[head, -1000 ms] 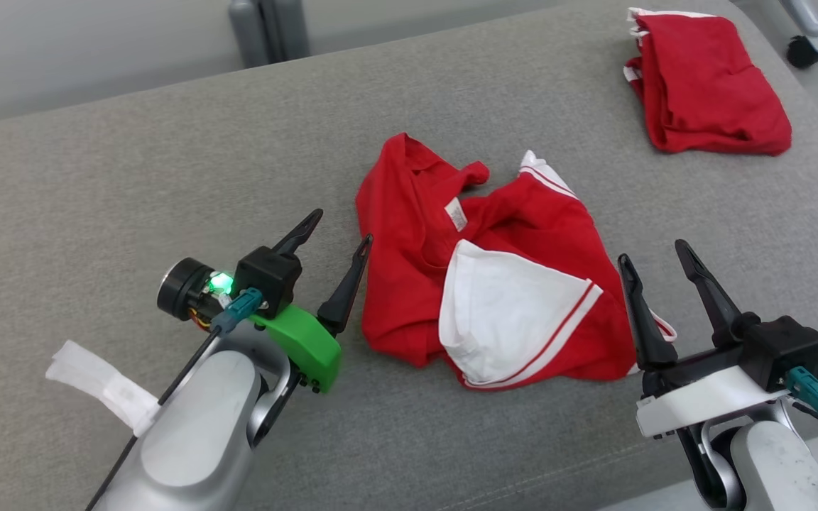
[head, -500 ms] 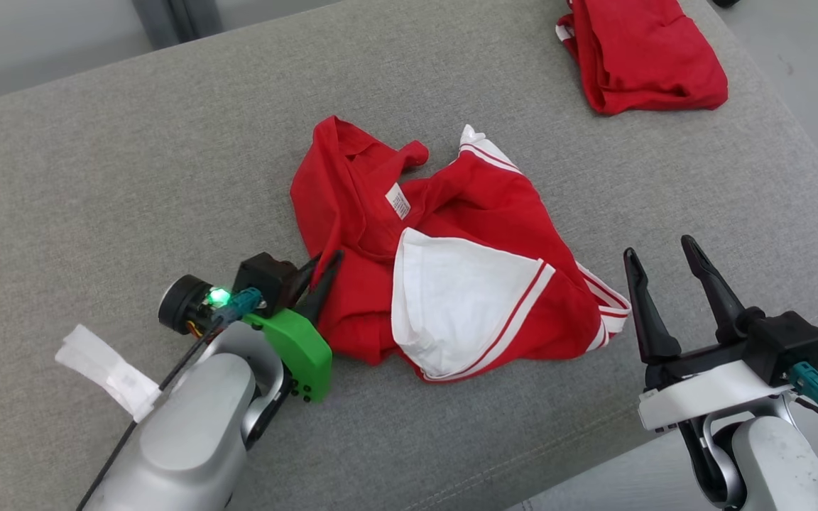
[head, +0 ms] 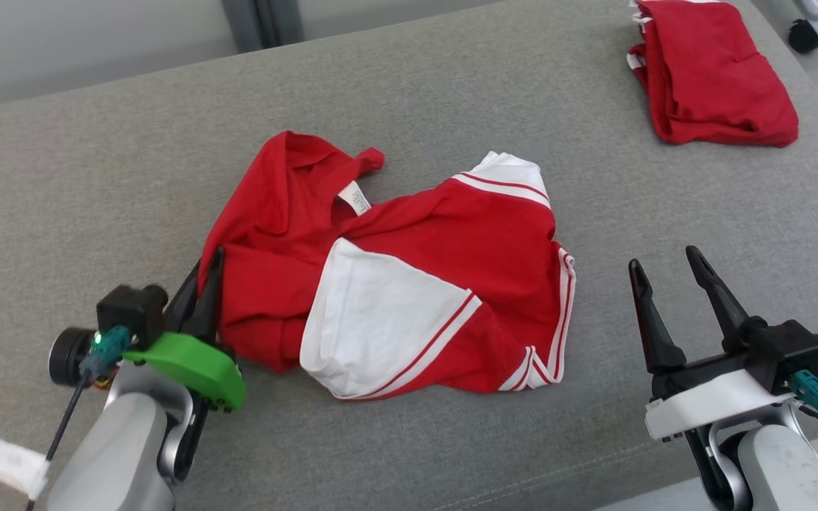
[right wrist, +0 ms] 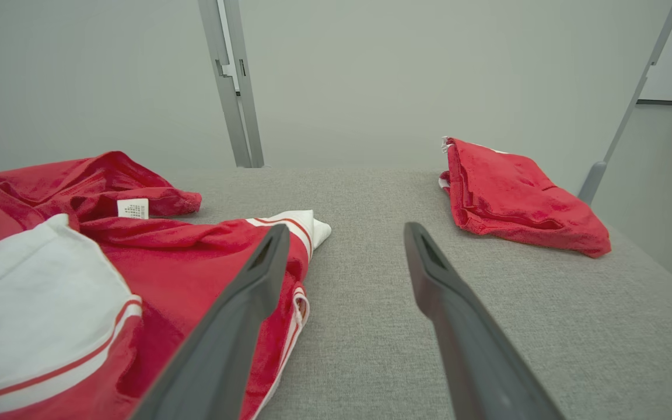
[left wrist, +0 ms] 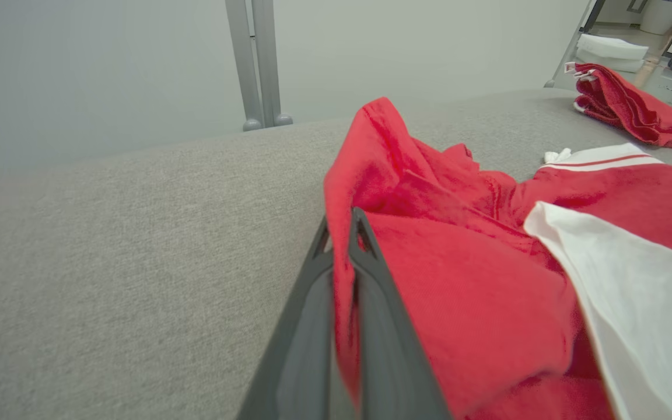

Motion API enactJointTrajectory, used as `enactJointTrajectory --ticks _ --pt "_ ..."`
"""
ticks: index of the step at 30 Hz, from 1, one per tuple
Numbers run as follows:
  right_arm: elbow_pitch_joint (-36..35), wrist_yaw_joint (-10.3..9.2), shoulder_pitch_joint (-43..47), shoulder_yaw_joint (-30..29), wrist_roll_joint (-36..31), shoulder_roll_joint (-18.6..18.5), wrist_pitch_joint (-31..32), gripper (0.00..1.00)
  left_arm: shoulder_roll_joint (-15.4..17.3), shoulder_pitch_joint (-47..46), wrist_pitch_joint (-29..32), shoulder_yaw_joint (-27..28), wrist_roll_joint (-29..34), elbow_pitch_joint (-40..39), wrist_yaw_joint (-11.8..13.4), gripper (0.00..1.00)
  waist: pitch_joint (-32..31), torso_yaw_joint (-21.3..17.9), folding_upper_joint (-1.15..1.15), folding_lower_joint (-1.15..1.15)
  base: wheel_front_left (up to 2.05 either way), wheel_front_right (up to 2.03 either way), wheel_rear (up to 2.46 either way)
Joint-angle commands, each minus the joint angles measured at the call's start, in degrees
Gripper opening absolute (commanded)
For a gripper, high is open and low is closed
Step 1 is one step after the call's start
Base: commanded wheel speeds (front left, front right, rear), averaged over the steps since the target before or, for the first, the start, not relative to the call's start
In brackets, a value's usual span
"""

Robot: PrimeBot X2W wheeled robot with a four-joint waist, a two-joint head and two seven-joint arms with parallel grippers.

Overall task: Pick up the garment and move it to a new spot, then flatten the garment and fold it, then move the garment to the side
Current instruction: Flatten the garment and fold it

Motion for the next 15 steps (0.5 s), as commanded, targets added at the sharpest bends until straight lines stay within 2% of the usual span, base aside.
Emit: enactJointTrajectory --ticks 1,7,11,12,13,14,15 --pt "0.18 -0.07 0.33 0.0 -0.3 -0.35 -0.14 1.0 0.6 2.65 -0.27 1.14 0.01 -1.25 0.73 0.0 -1.18 2.53 0.0 0.0 0.0 0.0 0.0" --pt "0.64 -0.07 0.51 -0.01 -0.25 -0.8 -0.14 1.0 0.04 11.38 -0.28 6.19 -0.71 -5.55 2.51 0.0 -1.87 4.5 0.0 0.0 0.0 0.0 0.0" --pt "1.05 -0.07 1.02 0.51 -0.09 -0.94 -0.15 1.0 -1.09 14.64 -0.29 7.24 -0.05 -6.42 2.14 0.0 -2.56 5.53 0.0 0.0 0.0 0.0 0.0" --pt "1.16 -0.07 0.99 0.83 0.0 -1.03 -0.14 1.0 -1.41 14.92 -0.29 7.57 0.12 -6.58 2.1 0.13 -2.79 5.85 0.0 0.0 0.0 0.0 0.0" --pt "1.19 -0.07 0.92 1.06 0.11 -1.09 -0.14 1.0 -1.71 15.02 -0.3 7.89 0.52 -6.9 2.14 0.76 -2.98 6.17 0.0 0.0 0.0 0.0 0.0" --pt "1.26 -0.07 0.81 1.53 0.22 -1.2 -0.15 1.0 -2.13 14.99 -0.29 8.24 1.06 -7.19 2.18 1.0 -3.23 6.57 0.0 0.0 0.0 0.0 0.0" --pt "1.33 -0.07 0.62 1.98 0.36 -1.33 -0.14 1.0 -2.49 14.88 -0.29 8.47 1.48 -7.56 2.19 1.0 -3.44 6.91 0.0 0.0 0.0 0.0 0.0"
